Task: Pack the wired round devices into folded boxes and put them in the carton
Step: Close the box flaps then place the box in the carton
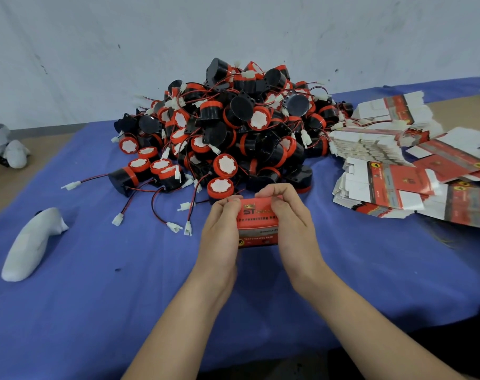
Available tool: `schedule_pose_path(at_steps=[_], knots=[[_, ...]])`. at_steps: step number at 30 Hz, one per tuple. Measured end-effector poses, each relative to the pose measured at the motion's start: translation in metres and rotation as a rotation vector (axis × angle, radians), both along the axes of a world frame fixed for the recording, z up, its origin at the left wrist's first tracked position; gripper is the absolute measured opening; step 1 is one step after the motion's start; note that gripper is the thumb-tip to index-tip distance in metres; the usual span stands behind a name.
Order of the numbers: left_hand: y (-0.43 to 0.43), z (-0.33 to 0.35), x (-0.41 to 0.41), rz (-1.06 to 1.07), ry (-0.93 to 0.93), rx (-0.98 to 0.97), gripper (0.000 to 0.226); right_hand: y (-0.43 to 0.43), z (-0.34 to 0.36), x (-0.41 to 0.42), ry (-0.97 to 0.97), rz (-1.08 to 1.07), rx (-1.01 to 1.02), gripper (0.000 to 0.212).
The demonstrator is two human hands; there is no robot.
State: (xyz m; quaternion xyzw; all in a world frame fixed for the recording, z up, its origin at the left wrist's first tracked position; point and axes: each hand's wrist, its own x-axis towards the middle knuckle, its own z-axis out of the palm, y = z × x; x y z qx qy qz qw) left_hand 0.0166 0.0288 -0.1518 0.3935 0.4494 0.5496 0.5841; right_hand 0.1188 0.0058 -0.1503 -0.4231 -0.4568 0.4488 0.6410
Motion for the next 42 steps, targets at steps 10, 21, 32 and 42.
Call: schedule_pose_path(at_steps=[10, 21, 32, 42], knots=[[0.0, -0.003, -0.006, 0.008, 0.119, 0.154, 0.017, 0.003, -0.003, 0.002, -0.021, 0.037, 0.014, 0.046], [-0.005, -0.002, 0.003, -0.253, 0.186, 0.009, 0.028, -0.004, -0.004, 0.029, -0.052, -0.087, 0.027, 0.034], [-0.042, 0.028, 0.047, -0.191, -0.159, -0.058, 0.038, -0.047, 0.012, 0.055, 0.428, -0.244, -0.172, 0.032], [-0.112, 0.117, 0.194, -0.562, -0.408, -0.118, 0.033, -0.133, 0.081, 0.157, 0.439, -0.612, 0.024, 0.045]])
